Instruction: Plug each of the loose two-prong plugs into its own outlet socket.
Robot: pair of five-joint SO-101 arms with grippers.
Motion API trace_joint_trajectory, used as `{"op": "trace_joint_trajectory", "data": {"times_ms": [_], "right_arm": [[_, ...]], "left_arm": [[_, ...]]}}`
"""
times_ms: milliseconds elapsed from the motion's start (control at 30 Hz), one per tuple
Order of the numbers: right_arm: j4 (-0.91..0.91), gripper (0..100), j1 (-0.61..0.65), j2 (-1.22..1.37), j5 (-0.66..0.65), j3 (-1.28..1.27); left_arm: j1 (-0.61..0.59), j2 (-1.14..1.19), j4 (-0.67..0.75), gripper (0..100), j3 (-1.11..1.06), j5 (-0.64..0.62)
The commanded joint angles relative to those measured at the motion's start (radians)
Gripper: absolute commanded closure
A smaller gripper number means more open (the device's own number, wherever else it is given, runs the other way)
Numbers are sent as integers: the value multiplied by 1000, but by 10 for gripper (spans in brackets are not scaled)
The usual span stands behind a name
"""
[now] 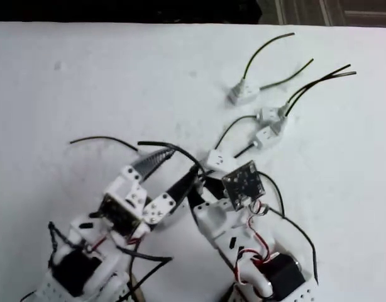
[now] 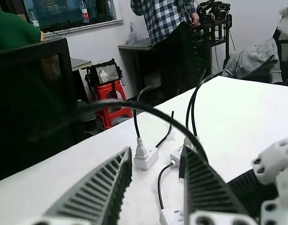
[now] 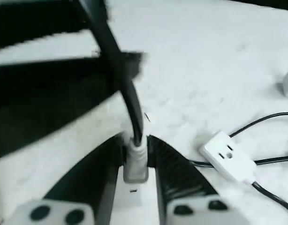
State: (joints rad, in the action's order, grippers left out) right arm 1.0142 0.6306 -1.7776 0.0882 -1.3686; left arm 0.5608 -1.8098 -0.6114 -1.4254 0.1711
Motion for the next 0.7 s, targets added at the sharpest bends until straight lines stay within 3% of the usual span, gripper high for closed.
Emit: {"op": "trace_joint_trajectory", "data": {"times_ms": [0,167,367,667], "right_arm": [[-5,982,-90,10,6,6],[-5,982,-194,10,6,6],[-5,982,-209,10,6,6],[-5,982,-294,10,-2,5]], "left_arm": [[-24,-5,-245,820,229,8],[-124,-2,-450,810,299,68],[-216,-2,-628,762,213,155],[-231,-2,-652,724,49,262]]}}
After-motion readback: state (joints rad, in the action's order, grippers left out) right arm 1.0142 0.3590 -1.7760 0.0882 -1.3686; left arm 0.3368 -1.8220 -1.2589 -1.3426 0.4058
